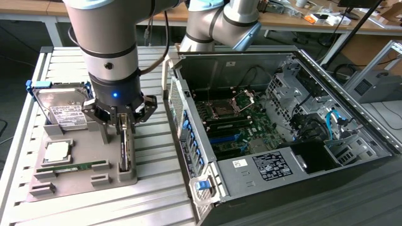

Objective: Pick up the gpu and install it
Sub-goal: 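Pick up the gpu and move the gpu toward the slot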

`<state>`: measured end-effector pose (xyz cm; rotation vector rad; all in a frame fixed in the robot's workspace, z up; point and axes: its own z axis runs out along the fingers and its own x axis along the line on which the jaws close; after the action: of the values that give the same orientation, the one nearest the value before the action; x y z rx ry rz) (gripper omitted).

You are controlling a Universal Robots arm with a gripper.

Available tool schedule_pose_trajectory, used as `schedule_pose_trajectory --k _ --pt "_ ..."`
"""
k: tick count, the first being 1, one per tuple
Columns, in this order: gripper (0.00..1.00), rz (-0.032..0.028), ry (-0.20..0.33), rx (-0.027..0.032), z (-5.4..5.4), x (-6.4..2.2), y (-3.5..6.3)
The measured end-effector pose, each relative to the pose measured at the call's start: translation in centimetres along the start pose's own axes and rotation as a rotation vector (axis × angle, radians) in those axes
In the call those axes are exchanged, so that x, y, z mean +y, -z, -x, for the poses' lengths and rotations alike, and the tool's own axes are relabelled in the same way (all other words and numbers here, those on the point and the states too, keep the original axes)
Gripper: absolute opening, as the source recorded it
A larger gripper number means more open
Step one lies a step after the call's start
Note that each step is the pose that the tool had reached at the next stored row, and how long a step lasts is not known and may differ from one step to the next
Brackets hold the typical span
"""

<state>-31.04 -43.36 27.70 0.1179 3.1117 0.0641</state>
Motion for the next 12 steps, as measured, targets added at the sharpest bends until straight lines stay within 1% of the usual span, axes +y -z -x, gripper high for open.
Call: schedule_pose_trajectory --k 12 --pt "0.36 -0.0001 0.0 0.0 -0.24 -0.14 -0.79"
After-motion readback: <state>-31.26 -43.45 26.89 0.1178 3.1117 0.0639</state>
